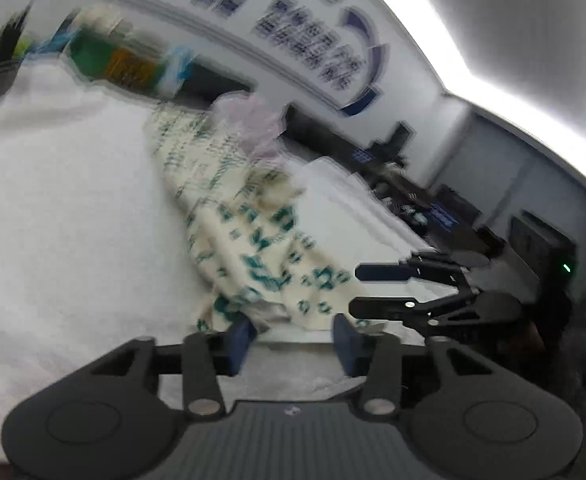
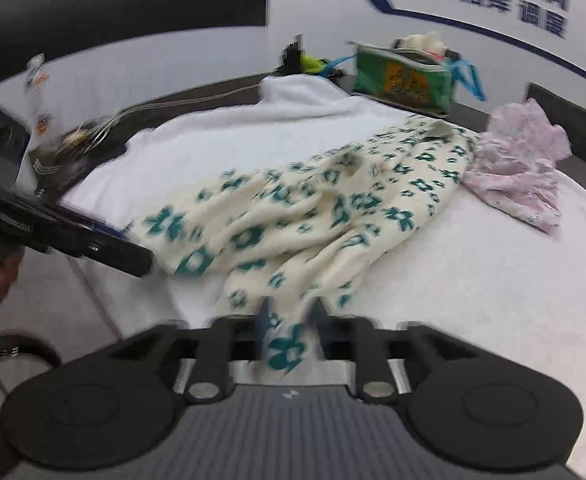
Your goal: Fold clothes
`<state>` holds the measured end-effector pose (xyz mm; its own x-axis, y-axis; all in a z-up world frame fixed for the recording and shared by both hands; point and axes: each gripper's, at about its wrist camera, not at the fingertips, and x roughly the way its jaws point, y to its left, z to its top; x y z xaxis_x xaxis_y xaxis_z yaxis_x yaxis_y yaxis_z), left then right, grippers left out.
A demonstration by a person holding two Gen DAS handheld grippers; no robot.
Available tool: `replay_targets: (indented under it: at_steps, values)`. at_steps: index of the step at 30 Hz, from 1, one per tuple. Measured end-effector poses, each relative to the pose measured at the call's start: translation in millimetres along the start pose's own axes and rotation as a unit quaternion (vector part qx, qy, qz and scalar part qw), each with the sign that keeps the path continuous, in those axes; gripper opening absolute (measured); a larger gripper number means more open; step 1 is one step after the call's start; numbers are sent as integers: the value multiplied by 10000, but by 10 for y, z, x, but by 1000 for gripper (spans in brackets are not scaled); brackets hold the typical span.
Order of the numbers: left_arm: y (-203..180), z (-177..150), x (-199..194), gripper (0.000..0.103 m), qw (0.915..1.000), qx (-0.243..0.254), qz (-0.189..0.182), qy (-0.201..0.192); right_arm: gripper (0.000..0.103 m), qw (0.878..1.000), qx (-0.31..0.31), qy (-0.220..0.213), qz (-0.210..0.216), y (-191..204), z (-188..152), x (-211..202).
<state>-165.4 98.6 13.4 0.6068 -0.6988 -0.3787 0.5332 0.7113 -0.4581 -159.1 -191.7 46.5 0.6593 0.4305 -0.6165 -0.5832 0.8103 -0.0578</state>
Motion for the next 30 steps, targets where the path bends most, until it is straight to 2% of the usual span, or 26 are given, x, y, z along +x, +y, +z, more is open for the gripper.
replay_targets:
  at_steps: [2,3,4,5,10,15,18,19,20,21,23,27,30]
  values:
    - [-2,-15,-136,81,9987,440,34,-273,67,9989,-374,-273,79,68,-56,-115]
    - [10,-18,-178,84,9973,620,105,-388,72,9980,-533,-306,117,105,-76,-140]
    - [21,-3,-168,85,9964,721,198,-392,77,9969,-693,-339,155,142,-95,-165]
    - [39,2,-145,83,9962,771,271,-300,78,9962,-804,-289,165,169,-113,-148]
    - [47,6,76,83,9944,999,350,44,78,9934,-1139,104,129,264,-204,61]
    - [-28,-52,207,79,9893,1316,575,270,74,9937,-1116,22,69,252,-274,117]
    - [-47,-30,288,57,9877,1302,805,316,52,9955,-924,-92,203,176,-298,148]
    - [-50,-9,319,37,9873,1256,909,339,31,9960,-838,-178,247,146,-288,157]
    - [-52,13,350,14,9868,1210,1013,362,19,9962,-784,-256,274,121,-277,166]
    - [-55,34,380,6,9862,1163,1116,384,16,9962,-746,-330,306,98,-266,173]
    - [-115,50,363,5,9846,1233,1187,345,6,9955,-764,-440,354,76,-227,167]
    - [-351,3,175,4,9832,1535,932,330,4,9905,-1178,-553,453,167,-173,-6]
    - [-437,-73,108,4,9842,1519,805,416,4,9874,-1363,-540,593,191,-170,-186]
